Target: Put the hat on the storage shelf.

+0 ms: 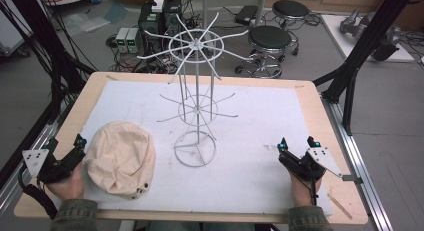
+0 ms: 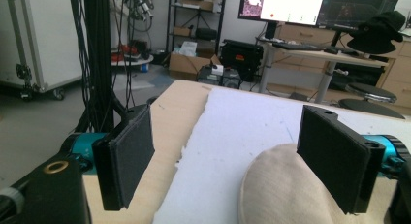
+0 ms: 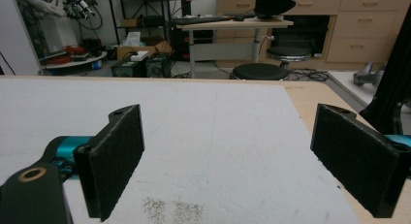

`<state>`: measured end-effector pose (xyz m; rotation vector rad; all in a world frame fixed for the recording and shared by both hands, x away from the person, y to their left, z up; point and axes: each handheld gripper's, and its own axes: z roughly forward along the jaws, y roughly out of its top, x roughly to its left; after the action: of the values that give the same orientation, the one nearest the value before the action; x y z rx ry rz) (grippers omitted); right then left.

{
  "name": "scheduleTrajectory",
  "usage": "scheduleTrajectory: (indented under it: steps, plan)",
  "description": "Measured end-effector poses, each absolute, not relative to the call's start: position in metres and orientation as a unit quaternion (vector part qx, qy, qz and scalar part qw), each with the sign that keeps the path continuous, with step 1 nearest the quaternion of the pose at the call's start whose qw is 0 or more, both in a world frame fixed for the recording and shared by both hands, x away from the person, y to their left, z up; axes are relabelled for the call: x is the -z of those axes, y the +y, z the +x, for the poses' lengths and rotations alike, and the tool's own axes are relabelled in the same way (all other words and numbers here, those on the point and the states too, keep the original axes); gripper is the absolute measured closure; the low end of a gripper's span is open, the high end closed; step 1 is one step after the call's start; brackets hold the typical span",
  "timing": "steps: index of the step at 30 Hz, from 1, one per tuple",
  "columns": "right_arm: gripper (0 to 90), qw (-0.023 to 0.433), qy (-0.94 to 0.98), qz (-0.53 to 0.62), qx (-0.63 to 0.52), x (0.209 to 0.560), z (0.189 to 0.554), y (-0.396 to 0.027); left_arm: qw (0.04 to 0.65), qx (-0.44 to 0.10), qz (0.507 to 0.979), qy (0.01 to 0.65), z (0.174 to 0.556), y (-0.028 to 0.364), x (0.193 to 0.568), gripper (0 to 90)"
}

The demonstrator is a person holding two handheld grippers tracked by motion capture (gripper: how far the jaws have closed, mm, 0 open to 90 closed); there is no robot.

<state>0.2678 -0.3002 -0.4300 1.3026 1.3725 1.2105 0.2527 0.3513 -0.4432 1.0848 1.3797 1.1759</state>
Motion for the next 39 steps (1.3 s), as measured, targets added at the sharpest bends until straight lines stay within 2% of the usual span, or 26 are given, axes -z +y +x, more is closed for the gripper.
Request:
scheduleTrajectory:
  steps: [30, 39]
  plan:
    - [11.0, 0.419, 0.561, 0.521, -0.489, 0.431, 0.268, -0.3, 0.508, -0.471, 0.441, 0.57, 0.252, 0.348, 0.44, 21.0]
    - [11.0, 0.412, 0.565, 0.521, -0.489, 0.431, 0.269, -0.299, 0.524, -0.458, 0.458, 0.553, 0.253, 0.337, 0.434, 21.9]
